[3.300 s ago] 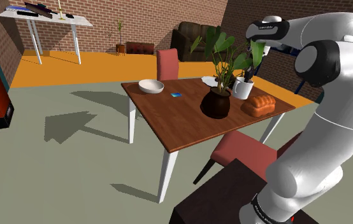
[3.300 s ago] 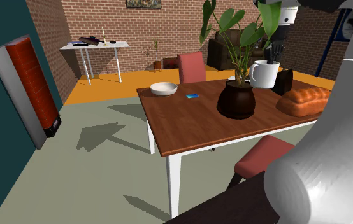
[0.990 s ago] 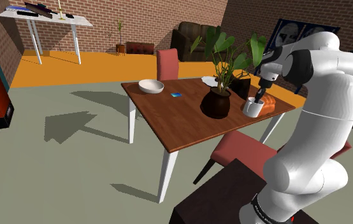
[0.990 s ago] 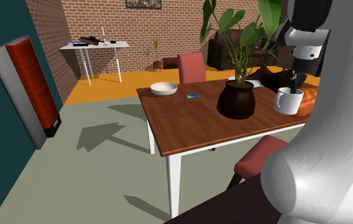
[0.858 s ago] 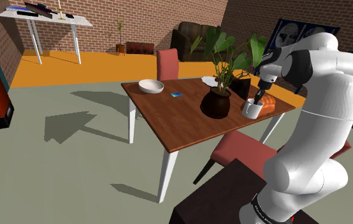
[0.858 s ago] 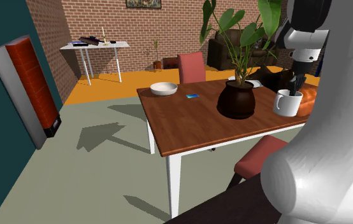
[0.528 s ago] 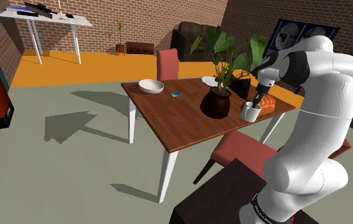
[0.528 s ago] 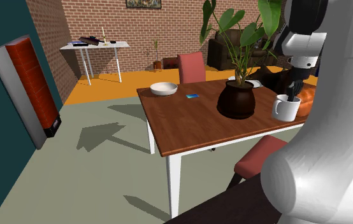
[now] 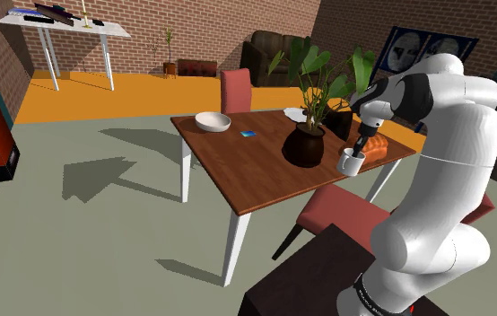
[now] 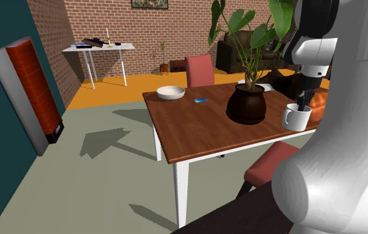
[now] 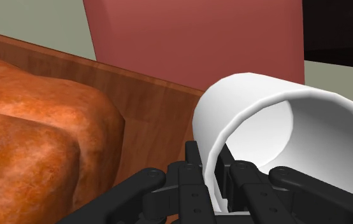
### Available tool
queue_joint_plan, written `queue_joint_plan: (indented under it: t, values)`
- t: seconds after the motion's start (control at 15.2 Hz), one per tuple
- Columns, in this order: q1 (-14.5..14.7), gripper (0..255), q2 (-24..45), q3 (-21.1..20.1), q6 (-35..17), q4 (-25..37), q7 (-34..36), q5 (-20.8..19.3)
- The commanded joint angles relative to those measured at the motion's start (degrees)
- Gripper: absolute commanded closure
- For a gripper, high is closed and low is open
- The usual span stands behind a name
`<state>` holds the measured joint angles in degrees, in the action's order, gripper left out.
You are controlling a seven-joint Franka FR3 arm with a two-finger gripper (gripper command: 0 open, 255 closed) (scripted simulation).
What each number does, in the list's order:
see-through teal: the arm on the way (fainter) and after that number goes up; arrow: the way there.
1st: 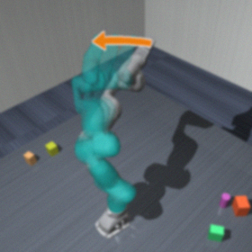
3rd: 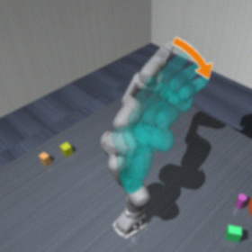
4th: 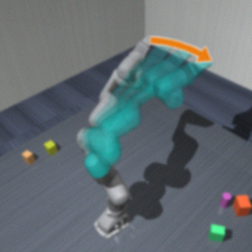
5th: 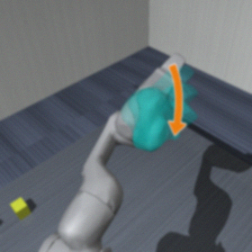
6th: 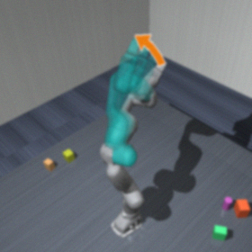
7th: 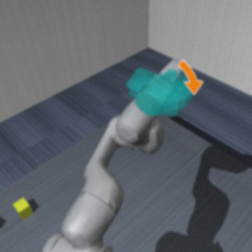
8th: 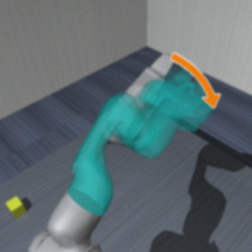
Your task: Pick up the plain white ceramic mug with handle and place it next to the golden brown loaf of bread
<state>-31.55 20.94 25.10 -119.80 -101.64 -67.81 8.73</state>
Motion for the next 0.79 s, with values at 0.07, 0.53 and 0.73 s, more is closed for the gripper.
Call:
queue_joint_plan:
  t: [0.07,0.53,0.73]
  values:
    - [0.0,255,0.0,0.0,0.0,0.0,0.0,0.0]
    - [0.0,0,0.0,0.0,0.0,0.0,0.0,0.0]
    - [0.3,0,-2.1,0.5,5.0,3.1,0.7,-1.1]
